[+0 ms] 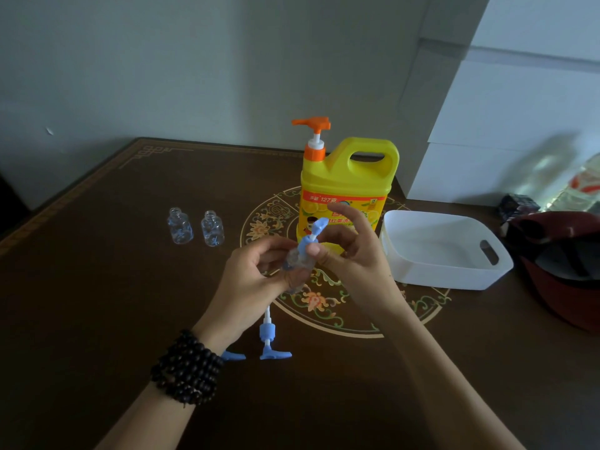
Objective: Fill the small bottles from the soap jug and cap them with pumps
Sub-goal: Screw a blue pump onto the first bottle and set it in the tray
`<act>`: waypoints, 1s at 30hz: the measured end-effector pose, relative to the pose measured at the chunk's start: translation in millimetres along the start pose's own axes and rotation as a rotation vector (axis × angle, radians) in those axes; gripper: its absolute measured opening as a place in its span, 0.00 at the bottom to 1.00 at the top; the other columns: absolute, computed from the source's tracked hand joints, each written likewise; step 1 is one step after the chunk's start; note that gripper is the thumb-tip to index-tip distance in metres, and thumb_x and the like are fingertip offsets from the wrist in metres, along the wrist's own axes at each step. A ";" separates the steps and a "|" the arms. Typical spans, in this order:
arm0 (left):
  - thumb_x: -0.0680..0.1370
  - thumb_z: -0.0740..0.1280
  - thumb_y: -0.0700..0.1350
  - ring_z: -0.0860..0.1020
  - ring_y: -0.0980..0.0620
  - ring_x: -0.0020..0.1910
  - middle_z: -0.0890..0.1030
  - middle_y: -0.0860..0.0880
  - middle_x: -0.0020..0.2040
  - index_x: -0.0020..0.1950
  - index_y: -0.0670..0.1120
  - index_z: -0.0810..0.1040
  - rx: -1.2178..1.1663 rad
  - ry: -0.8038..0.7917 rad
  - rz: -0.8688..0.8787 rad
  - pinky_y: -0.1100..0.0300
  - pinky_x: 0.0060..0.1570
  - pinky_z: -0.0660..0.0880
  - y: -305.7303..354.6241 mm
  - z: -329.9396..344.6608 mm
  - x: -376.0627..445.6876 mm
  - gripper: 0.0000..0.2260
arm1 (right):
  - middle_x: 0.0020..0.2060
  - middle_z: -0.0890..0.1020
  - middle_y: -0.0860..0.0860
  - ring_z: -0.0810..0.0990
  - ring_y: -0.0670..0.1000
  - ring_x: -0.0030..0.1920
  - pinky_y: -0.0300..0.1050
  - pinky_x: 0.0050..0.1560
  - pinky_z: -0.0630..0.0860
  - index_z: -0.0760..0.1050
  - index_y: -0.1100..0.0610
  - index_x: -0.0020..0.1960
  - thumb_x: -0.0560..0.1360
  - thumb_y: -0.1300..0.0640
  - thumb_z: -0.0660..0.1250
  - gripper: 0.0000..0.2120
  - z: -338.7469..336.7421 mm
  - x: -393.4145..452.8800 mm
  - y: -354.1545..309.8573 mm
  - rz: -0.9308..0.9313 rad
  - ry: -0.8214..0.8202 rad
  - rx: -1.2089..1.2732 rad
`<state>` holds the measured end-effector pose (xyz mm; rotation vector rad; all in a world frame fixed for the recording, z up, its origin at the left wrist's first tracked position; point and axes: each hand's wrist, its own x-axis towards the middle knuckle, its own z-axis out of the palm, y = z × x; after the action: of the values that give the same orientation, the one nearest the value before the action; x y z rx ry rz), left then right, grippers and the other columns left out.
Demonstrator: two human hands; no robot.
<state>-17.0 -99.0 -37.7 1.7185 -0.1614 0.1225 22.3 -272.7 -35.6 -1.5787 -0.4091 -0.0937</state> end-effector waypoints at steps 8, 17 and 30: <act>0.65 0.78 0.52 0.86 0.55 0.51 0.88 0.54 0.50 0.55 0.53 0.82 -0.018 -0.010 -0.004 0.58 0.51 0.83 1.1 4.0 -1.1 0.19 | 0.48 0.85 0.56 0.84 0.54 0.55 0.51 0.52 0.80 0.63 0.52 0.73 0.69 0.56 0.73 0.35 0.3 -5.8 -5.5 0.029 0.004 0.125; 0.72 0.71 0.42 0.85 0.54 0.54 0.88 0.49 0.52 0.57 0.52 0.82 -0.182 -0.152 -0.103 0.62 0.50 0.82 4.7 3.9 -1.5 0.15 | 0.51 0.85 0.55 0.83 0.53 0.54 0.46 0.53 0.79 0.82 0.60 0.55 0.77 0.60 0.67 0.09 -10.1 -6.7 -7.2 -0.013 -0.150 0.081; 0.67 0.77 0.47 0.87 0.54 0.48 0.89 0.51 0.47 0.55 0.48 0.84 -0.056 -0.012 -0.020 0.62 0.45 0.83 4.0 16.5 6.2 0.17 | 0.44 0.87 0.52 0.85 0.49 0.47 0.42 0.47 0.81 0.82 0.55 0.49 0.75 0.68 0.69 0.09 -7.5 -2.5 -11.4 -0.008 0.041 0.043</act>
<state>-11.8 -116.1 -35.3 1.6646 -0.1550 0.0917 17.8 -280.7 -25.1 -1.5307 -0.3831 -0.1231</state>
